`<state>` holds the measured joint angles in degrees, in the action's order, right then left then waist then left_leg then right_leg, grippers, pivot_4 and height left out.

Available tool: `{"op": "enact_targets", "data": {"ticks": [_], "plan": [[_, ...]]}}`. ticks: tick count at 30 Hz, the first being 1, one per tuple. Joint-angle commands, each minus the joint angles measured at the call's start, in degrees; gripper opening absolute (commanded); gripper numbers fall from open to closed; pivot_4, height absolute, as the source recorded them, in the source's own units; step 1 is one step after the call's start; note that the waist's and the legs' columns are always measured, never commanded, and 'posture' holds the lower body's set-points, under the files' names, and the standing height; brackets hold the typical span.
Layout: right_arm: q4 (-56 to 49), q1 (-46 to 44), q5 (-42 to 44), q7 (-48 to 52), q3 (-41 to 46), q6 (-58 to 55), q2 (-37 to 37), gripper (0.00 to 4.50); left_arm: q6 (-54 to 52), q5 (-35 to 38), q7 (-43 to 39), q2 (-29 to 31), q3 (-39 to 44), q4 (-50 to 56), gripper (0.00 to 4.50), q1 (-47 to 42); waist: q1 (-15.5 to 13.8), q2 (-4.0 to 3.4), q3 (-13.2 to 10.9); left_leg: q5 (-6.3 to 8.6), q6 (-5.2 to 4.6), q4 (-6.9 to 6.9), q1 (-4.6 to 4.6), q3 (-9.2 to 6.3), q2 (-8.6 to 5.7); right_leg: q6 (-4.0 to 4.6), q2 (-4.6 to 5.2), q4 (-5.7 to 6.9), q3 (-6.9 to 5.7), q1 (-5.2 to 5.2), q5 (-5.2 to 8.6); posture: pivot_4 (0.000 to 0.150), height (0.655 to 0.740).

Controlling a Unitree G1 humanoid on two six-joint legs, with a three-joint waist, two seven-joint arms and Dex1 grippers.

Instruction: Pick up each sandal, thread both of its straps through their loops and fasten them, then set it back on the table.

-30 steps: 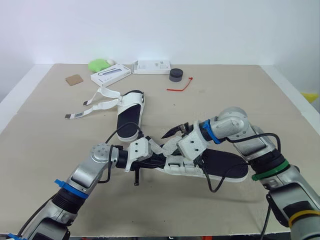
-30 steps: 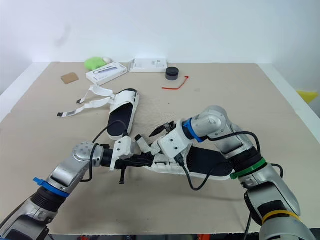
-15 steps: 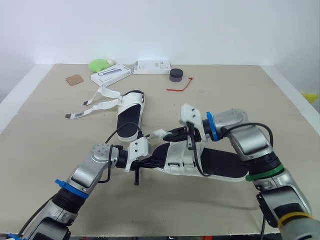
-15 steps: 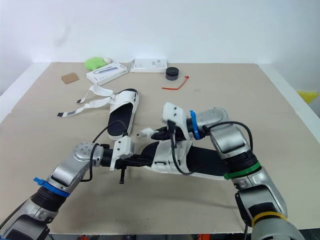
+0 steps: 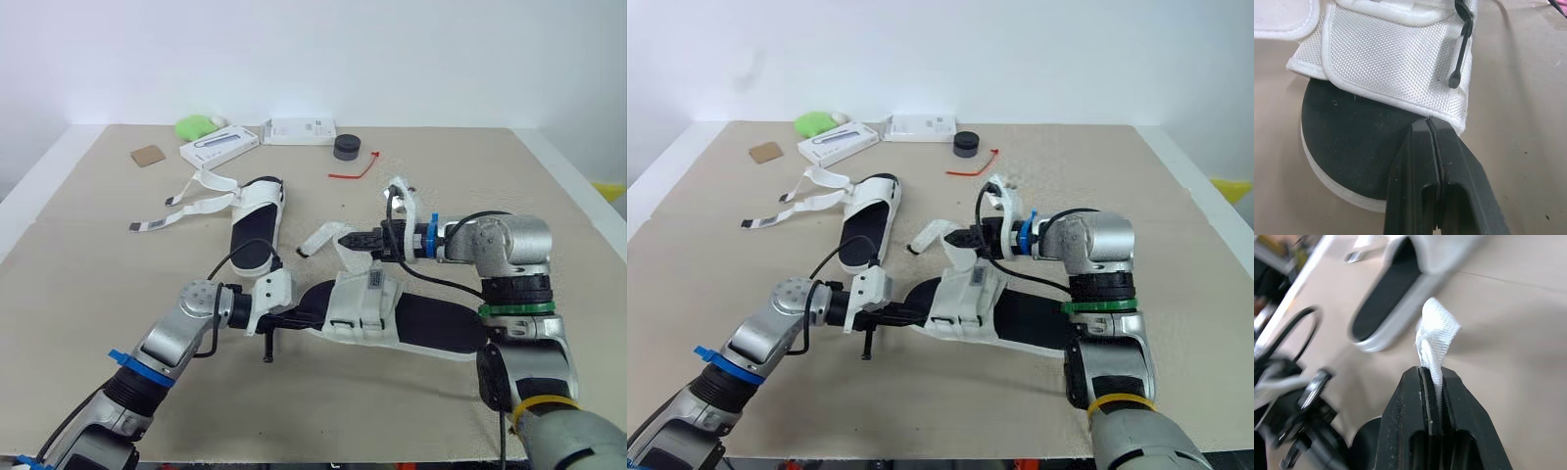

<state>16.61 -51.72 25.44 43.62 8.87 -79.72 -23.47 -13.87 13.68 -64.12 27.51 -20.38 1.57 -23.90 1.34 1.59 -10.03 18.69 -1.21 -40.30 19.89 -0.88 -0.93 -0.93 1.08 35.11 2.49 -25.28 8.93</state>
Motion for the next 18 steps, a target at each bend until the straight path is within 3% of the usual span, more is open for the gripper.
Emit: {"op": "enact_targets", "data": {"ticks": [1,6,10,11,13,18], "plan": [[3.2,-1.7,0.9,-4.6,5.6,-3.5,0.7,0.05,-1.5,-2.2,0.1,0.8,-1.3,-2.5,0.0,1.4,0.0,-0.01,0.0,0.0,0.0,0.0,0.02,0.0,0.0,0.0,0.0,0.0,0.0,-0.02,0.0,0.15,0.74],[7.5,-1.7,1.2,-9.1,10.4,-3.5,1.0,0.05,-1.7,-2.1,0.0,1.0,-1.3,-1.9,0.0,1.8,0.0,-0.06,0.0,0.0,-0.01,0.0,0.09,-0.01,0.0,-0.03,-0.03,-0.01,0.0,-0.05,-0.02,0.15,0.74],[6.6,-0.2,1.8,-7.2,7.0,-0.3,-0.3,0.05,-1.7,-2.0,-0.1,1.1,-1.3,-1.8,0.0,1.8,0.1,-0.09,0.0,0.0,-0.01,0.0,0.12,0.0,0.0,-0.08,-0.09,-0.04,0.04,-0.05,-0.01,0.15,0.74],[6.3,0.1,1.8,-6.5,5.8,0.8,-0.8,0.8,-1.7,-2.0,-0.2,1.1,-1.3,-1.8,0.0,1.7,0.1,-0.09,0.0,0.0,-0.01,0.0,0.12,-0.01,0.0,-0.1,-0.12,-0.04,0.08,-0.05,-0.01,0.15,0.74],[4.8,0.7,2.7,-3.1,2.4,2.5,-2.4,1.47,-1.7,-2.0,-0.2,1.1,-1.3,-1.8,0.0,1.7,0.1,-0.09,0.0,0.0,-0.01,0.0,0.13,-0.01,-0.01,-0.13,-0.15,-0.04,0.11,-0.05,0.0,0.15,0.74],[6.7,-0.2,3.8,2.5,-0.8,3.6,-6.2,3.89,-1.7,-2.1,-0.3,1.3,-1.4,-1.6,0.0,1.8,0.3,-0.1,0.1,0.01,-0.02,0.0,0.14,-0.01,0.0,-0.17,-0.19,-0.05,0.17,-0.05,0.03,0.15,0.74]]}}
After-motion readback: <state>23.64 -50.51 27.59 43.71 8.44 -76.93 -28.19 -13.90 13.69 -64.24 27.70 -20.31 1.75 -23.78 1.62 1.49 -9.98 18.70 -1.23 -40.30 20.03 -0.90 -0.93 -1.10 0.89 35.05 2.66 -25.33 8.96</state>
